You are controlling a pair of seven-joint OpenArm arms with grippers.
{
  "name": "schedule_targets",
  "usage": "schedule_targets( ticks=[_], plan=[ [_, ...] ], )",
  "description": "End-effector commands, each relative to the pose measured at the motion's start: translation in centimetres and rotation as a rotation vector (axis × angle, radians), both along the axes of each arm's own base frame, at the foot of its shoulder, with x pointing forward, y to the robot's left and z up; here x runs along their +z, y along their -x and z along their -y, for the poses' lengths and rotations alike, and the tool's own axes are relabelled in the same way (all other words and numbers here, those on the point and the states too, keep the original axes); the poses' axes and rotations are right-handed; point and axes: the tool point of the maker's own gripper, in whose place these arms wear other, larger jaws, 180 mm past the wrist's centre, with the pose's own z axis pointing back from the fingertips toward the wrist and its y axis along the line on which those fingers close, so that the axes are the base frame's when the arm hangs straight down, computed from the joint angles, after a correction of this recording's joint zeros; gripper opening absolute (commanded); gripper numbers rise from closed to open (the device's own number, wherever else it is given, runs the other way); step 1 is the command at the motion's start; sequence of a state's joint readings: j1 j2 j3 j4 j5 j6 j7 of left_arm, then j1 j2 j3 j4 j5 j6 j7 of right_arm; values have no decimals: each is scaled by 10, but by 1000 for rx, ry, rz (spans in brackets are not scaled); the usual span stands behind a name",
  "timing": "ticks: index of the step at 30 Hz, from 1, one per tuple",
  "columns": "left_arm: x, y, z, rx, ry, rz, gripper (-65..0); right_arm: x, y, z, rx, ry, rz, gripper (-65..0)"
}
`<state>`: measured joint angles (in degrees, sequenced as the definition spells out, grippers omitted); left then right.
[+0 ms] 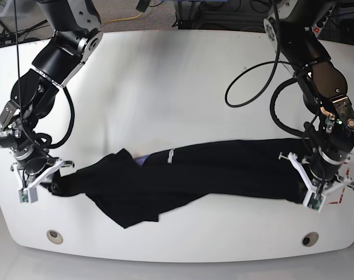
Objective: Fold the T-shirt properly
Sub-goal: 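Swing the shirt up and forward with both grippers to flip it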
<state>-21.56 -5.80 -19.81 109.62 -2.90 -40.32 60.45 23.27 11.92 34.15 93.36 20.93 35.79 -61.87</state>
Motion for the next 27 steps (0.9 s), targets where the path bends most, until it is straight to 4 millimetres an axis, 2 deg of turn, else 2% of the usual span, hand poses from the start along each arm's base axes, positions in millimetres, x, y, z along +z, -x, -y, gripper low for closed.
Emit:
schedule_targets(
  ticks=[1,3,9,14,17,19,22,24,27],
  plan=[
    [42,-10,-1,3,-6,107,-650,44,-14,9,-5,25,112,-614],
    [63,-15,-3,7,-7,154,-650,63,-18,16,-13,45,148,-614],
    [135,-27,-7,26,-16,299,-649,132,-38,16,34,172,257,-614],
    [196,-25,-24,92,-52,379,-649,186,-41,30,9,228,336,-612],
    [234,-22,-26,92,-92,453,-649,218,-39,39,-16,253,382,-610],
    [250,-20,-24,87,-111,485,-649,233,-36,46,-31,269,407,-610],
    [261,-19,-20,76,-159,499,-647,244,-33,49,-24,299,420,-610],
    [260,-19,-18,72,-182,490,-647,242,-31,48,-8,313,411,-610],
    [232,-23,-17,61,-196,426,-647,228,-30,48,8,314,371,-610]
  ],
)
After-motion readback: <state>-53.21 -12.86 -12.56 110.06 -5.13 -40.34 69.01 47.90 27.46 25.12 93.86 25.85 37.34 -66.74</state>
